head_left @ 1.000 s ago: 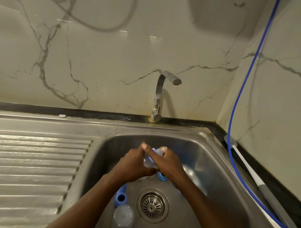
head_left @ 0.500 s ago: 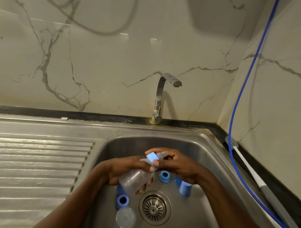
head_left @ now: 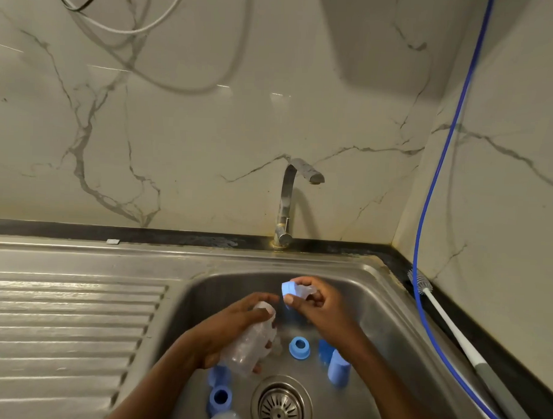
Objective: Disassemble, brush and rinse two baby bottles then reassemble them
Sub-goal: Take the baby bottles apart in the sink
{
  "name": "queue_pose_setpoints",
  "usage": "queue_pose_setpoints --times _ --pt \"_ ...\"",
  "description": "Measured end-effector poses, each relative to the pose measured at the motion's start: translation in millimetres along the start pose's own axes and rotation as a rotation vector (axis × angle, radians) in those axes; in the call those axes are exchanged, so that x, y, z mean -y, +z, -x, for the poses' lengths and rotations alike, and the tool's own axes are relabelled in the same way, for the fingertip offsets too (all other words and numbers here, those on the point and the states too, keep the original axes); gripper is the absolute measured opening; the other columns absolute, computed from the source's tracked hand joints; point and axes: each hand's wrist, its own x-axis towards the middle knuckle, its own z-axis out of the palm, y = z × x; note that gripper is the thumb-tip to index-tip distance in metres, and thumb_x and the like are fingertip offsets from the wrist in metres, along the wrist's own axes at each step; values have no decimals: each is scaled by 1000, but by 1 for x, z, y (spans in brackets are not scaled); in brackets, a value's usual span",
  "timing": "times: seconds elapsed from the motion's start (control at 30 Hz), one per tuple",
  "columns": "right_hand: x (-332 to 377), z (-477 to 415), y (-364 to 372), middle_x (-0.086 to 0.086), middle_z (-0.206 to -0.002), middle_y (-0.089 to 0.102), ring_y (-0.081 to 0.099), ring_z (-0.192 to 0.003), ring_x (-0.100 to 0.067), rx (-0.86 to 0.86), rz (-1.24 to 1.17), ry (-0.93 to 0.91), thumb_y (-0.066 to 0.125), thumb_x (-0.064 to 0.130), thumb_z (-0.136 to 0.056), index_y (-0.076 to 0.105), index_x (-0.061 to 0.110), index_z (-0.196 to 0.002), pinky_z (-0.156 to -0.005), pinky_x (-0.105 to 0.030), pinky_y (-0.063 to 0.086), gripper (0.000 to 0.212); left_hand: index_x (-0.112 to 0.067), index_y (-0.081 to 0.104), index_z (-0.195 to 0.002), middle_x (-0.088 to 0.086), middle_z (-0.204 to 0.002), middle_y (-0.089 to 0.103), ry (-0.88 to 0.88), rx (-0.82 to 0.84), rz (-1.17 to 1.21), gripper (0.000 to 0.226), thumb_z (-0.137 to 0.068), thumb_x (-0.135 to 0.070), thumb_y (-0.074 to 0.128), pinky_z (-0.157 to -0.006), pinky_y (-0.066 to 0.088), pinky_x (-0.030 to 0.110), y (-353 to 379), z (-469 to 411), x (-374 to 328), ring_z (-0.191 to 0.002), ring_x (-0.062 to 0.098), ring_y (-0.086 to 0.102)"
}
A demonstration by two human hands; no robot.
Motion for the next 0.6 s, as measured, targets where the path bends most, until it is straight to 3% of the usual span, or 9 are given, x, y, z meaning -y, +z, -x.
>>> queue_pose_setpoints --times 0.07,0.13,0.2,0.3,0.47,0.6 --pt "4 2 8 15 -88 69 64 -85 1 -88 133 -64 72 42 -83 62 34 -95 -75 -18 54 18 -22 60 -112 15 -109 65 117 -182 -132 24 -98 -40 53 -84 59 50 0 0 2 -98 33 68" --pt "7 5 16 12 -82 70 65 -80 1 -104 173 -107 68 48 -84 62 30 -93 -71 -21 53 22 -15 63 -104 12 -97 70 163 -279 -105 44 -95 -54 46 -89 57 47 1 1 2 -89 29 69" --pt "9 5 23 11 -80 69 65 -78 -2 -69 224 -151 61 57 -85 59 29 -94 -69 -24 54 30 -10 68 -100 9 -83 71 121 -207 -30 62 -93 -64 39 -81 58 40 4 1 -2 -76 23 68" --pt "6 3 30 11 -80 65 63 -77 -5 -50 268 -220 39 71 -88 49 35 -88 -71 -27 53 37 -5 66 -116 9 -81 69 34 -86 94 73 -85 -67 43 -71 55 34 9 2 -12 -71 18 65" --pt "5 3 33 12 -78 54 54 -77 -7 -95 377 -325 27 68 -89 41 37 -78 -69 -23 47 35 -9 67 -108 13 -76 69 71 -37 164 58 -87 -60 50 -61 57 32 14 12 -15 -62 20 65" --pt "10 1 36 20 -75 43 50 -73 -6 -207 470 -426 21 65 -94 34 40 -83 -65 -20 45 31 -3 61 -113 13 -68 67 120 -45 264 60 -77 -51 56 -54 55 30 18 10 -16 -56 19 64"
